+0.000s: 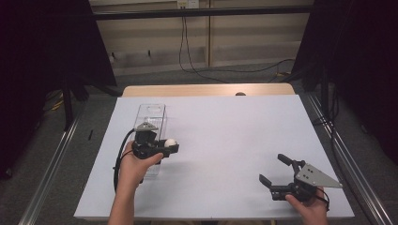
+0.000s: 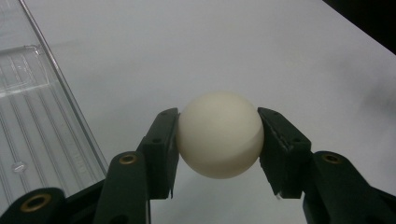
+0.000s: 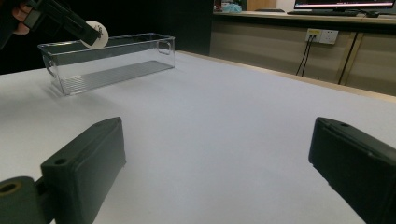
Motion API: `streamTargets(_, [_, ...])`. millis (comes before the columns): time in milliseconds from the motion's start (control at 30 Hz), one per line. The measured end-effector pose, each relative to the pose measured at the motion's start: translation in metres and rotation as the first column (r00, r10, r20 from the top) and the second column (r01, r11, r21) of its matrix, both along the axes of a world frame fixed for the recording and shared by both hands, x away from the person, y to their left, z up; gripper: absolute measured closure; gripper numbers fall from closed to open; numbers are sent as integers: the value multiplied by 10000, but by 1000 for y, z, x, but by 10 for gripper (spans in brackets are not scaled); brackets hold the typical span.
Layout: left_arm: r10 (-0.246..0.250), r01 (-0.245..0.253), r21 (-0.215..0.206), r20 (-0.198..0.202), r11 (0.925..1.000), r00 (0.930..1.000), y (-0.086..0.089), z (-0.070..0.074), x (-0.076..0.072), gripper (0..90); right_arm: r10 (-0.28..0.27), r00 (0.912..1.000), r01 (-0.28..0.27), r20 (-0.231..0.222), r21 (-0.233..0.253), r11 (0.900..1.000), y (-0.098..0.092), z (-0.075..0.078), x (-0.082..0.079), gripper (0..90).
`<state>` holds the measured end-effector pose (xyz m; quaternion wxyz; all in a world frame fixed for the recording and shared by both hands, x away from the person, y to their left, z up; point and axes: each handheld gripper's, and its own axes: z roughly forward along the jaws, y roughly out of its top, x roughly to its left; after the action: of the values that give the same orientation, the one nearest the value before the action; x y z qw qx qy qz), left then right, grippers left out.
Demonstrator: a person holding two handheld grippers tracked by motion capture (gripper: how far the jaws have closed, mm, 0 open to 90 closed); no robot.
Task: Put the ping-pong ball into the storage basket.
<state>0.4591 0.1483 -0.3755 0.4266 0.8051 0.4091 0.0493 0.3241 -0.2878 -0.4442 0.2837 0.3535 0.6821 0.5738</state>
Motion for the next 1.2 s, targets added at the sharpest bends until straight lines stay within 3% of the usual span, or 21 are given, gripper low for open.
streamTargets(800, [37,-37,114,-42,9999,10000,3,3,0,511,-30,10000,30,-26,29,10000,0,0,1,33])
streamTargets(1167, [63,-63,42,-26,10000,10000,6,6,-2,511,-114,9999,114,-7,59,9999,-1,-1,1,33])
streamTargets(1200, [101,-102,-106,-56,9999,9999,6,6,-2,511,-117,9999,117,-37,65,9999,-1,-1,1,33])
